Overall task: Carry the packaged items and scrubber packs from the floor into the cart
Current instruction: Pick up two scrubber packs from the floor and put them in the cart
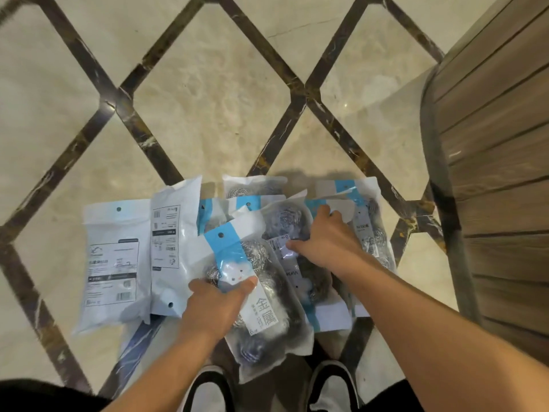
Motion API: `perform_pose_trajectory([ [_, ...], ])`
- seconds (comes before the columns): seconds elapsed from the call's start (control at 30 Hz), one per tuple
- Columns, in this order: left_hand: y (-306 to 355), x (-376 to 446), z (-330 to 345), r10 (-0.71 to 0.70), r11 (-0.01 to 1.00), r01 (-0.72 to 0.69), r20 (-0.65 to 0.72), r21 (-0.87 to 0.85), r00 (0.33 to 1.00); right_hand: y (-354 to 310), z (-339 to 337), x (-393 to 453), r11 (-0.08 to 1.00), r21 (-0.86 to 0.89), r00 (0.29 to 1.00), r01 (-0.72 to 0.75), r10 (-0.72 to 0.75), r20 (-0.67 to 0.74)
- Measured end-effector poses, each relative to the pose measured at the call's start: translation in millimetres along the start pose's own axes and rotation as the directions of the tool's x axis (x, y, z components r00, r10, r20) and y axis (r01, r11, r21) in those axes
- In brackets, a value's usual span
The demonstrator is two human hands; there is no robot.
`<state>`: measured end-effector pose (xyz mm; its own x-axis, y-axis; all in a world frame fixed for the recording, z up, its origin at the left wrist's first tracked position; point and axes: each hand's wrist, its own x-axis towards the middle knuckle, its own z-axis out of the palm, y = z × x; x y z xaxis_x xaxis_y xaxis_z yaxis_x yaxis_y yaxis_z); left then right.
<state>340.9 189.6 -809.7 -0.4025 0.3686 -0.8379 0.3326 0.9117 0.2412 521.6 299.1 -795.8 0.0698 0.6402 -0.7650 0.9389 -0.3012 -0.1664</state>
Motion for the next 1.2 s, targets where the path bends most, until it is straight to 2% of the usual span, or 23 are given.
perform_pose_trajectory([
  [0.1, 5.6, -1.6, 0.7, 0.052, 0.998, -0.056, -0.089, -0.041, 0.995, 0.1, 0.8, 5.1, 0.988, 0.148, 0.998, -0.032, 0.024, 0.051],
  [0.23, 18.0, 4.9, -4.1, 0.118, 0.977, -0.14, -0.135, -0.162, 0.984, 3.1, 2.0, 7.8, 0.961, 0.27, 0.997, -0.064, 0.049, 0.061],
  [0.47, 38.9, 16.2, -10.5, 0.204, 0.909, -0.27, -0.226, -0.319, 0.953, 1.1, -10.5, 11.1, 0.85, 0.525, 0.998, -0.043, 0.065, -0.023],
  [0.67, 53.9, 17.3, -11.6, 0.255, 0.859, -0.334, -0.241, -0.388, 0.936, -4.4, -15.2, -1.5, 0.861, 0.509, 0.998, -0.011, 0.045, -0.054],
  [0.8, 61.3, 17.1, -11.7, 0.239, 0.852, -0.316, -0.228, -0.418, 0.944, -6.3, -13.9, -5.8, 0.809, 0.588, 1.0, -0.008, 0.019, -0.013],
  [0.9, 65.6, 14.5, -9.1, 0.26, 0.822, -0.346, -0.244, -0.453, 0.934, -5.2, -9.9, -3.3, 0.817, 0.577, 1.0, -0.015, 0.017, 0.002],
  [1.03, 67.6, 14.7, -8.1, 0.261, 0.789, -0.367, -0.273, -0.493, 0.926, -3.9, -14.1, 1.5, 0.8, 0.6, 0.985, -0.005, 0.107, -0.133],
  [1.13, 69.8, 14.7, -12.6, 0.258, 0.776, -0.367, -0.274, -0.513, 0.927, -1.9, -25.0, 4.9, 0.803, 0.595, 0.949, 0.013, 0.178, -0.262],
  [1.2, 76.4, 7.0, -17.0, 0.272, 0.773, -0.373, -0.264, -0.513, 0.925, -1.2, -31.1, 7.8, 0.808, 0.588, 0.939, 0.019, 0.188, -0.289],
])
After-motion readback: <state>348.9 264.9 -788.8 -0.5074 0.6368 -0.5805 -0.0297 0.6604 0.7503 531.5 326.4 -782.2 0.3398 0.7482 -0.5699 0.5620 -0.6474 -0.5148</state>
